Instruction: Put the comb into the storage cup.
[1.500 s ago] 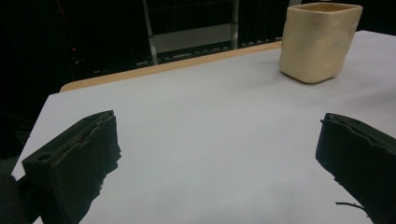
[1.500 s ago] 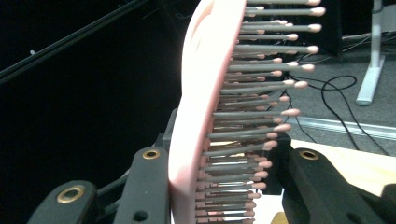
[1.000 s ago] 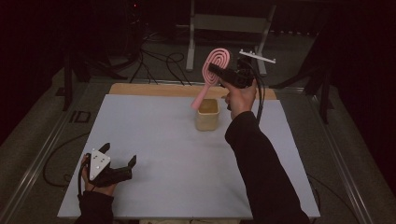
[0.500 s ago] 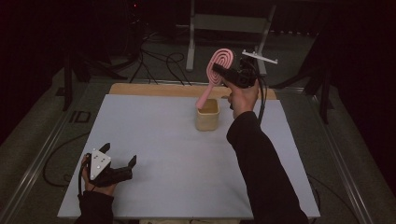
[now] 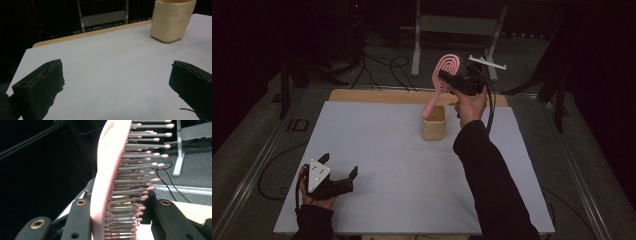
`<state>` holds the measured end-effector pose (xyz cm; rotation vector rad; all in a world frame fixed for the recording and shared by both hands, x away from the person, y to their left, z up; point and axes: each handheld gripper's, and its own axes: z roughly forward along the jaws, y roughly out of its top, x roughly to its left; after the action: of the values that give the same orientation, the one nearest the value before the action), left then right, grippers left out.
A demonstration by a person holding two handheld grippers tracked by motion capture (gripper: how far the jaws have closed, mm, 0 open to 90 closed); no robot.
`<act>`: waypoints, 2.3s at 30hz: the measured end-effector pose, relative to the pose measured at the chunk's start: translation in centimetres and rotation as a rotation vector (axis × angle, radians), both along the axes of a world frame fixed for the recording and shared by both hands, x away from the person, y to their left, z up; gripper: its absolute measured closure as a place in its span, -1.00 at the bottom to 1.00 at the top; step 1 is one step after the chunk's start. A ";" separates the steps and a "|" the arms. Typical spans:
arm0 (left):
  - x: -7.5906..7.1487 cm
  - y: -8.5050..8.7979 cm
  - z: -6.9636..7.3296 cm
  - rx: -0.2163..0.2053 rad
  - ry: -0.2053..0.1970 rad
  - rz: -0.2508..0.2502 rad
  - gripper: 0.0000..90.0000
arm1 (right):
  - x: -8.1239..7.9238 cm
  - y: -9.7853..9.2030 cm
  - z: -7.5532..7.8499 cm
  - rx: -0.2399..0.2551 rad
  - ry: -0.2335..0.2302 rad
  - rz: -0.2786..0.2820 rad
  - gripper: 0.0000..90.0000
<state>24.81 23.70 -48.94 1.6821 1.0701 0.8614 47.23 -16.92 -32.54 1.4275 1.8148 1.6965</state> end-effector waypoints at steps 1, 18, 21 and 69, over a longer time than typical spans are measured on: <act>0.0 0.0 0.0 -0.001 -0.001 0.000 -1.00 | 0.0 0.0 0.0 -0.004 0.004 -0.003 0.42; 0.0 -0.1 0.0 0.000 -0.002 -0.002 -1.00 | 0.4 -0.8 -1.2 -0.012 0.027 -0.035 0.42; 0.0 0.0 0.0 -0.002 -0.001 -0.001 -1.00 | 0.4 -1.1 -1.6 -0.006 0.030 -0.044 0.42; 0.0 -0.2 0.0 0.003 -0.002 -0.003 -0.99 | 0.2 -0.2 -5.1 -0.048 0.065 -0.053 0.42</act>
<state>24.77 23.48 -48.97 1.6840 1.0651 0.8629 47.45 -17.12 -37.64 1.5129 1.8216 1.5888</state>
